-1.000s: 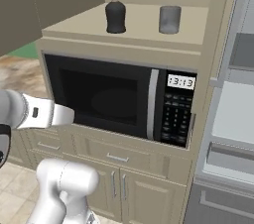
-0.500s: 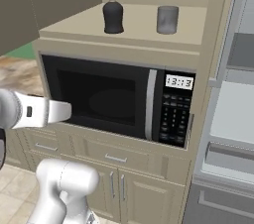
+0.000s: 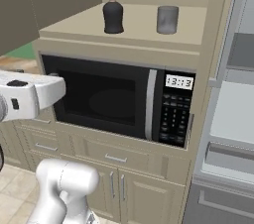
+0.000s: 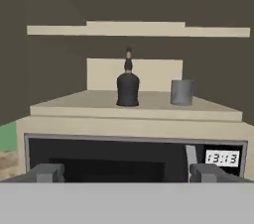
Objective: There is a bowl on the dining counter. Grab a lemon wedge from the fridge and place it in the bowl. Then get the liquor bottle and glass cup from the cabinet and place them next to the bowl.
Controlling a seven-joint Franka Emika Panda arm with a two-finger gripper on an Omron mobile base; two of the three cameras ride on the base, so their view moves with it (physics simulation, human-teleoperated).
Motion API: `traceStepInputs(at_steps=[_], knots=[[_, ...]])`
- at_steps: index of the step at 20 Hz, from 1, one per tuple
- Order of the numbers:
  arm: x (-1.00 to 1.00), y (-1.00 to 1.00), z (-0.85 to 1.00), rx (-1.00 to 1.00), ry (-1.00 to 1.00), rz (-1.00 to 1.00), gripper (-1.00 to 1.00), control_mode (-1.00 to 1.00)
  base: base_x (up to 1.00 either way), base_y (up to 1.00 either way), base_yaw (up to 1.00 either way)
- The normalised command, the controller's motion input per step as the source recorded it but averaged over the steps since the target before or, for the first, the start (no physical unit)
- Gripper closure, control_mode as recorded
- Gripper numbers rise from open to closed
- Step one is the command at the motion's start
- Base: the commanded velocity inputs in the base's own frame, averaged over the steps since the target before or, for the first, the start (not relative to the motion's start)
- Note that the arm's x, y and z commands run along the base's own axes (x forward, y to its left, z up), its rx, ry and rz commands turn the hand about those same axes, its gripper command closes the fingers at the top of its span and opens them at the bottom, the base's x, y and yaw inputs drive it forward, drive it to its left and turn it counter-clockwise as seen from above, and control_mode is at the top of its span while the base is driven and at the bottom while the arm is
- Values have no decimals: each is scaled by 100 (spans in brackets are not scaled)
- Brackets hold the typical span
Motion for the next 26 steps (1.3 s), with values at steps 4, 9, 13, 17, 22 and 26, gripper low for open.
traceStepInputs(at_steps=[4,9,13,17,22,26], knots=[[0,0,90,0,-26,-1,-100,-100,0,0,0],[35,0,55,0,0,-3,-100,-100,0,0,0],[64,0,25,0,14,0,-100,-100,0,0,0],[30,0,0,0,1,0,-100,-100,0,0,0],[4,0,0,0,0,0,-100,-100,0,0,0],[0,0,0,0,0,0,-100,-100,0,0,0]])
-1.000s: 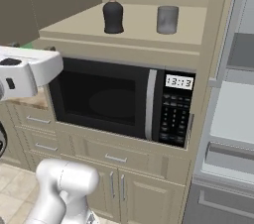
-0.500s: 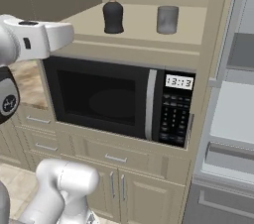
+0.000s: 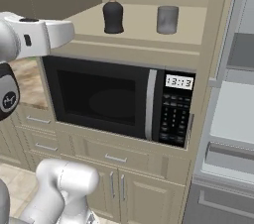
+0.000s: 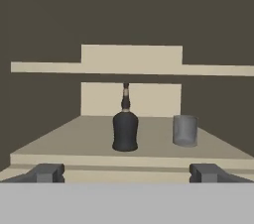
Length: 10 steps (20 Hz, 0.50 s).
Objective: There is a bowl on the dining counter. Grab a lemon wedge from the fridge and place it in the bowl. Then get the liquor bottle and glass cup from the cabinet and place them next to the bowl.
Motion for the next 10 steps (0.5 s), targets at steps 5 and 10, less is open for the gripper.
traceStepInputs(at_steps=[5,10], knots=[[0,0,0,0,0,0,-100,-100,0,0,0],[14,0,0,1,0,0,-100,-100,0,0,0]])
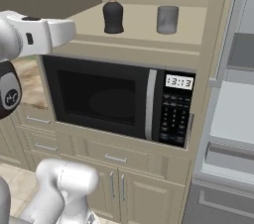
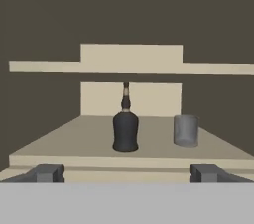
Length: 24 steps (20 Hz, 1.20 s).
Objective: There is a bowl on the dining counter. Grab a lemon wedge from the fridge and place it in the bowl. Then get the liquor bottle and glass cup from the cabinet and place them next to the bowl.
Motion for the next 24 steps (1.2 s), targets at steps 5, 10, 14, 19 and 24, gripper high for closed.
traceStepInputs(at_steps=[5,10,14,19,24], knots=[[36,0,0,3,0,0,-100,-100,0,0,0],[50,0,8,3,0,0,-100,-100,0,0,0],[55,0,11,2,0,0,-100,-100,0,0,0],[44,0,5,1,0,0,-100,-100,0,0,0],[48,0,0,0,11,0,-100,-100,0,0,0]])
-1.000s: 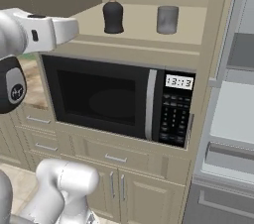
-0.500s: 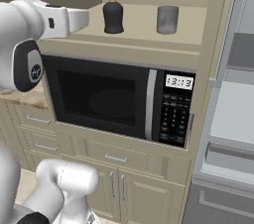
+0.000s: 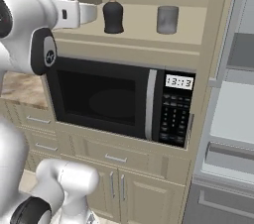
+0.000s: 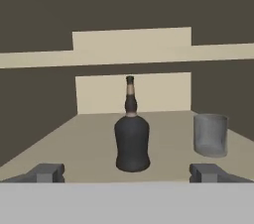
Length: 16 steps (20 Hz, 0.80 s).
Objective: There is a bowl on the dining counter. Grab a lemon wedge from the fridge and place it in the bowl. Then get the liquor bottle and glass cup from the cabinet and place them next to the bowl.
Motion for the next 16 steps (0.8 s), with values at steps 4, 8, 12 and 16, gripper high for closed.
traceStepInputs(at_steps=[4,8,12,16], knots=[[42,0,0,0,3,0,-100,-100,0,0,0],[48,-1,0,0,0,0,-100,-100,0,0,0],[53,-3,0,0,-1,0,-100,-100,0,0,0],[47,-6,0,0,-5,0,-100,-100,0,0,0]])
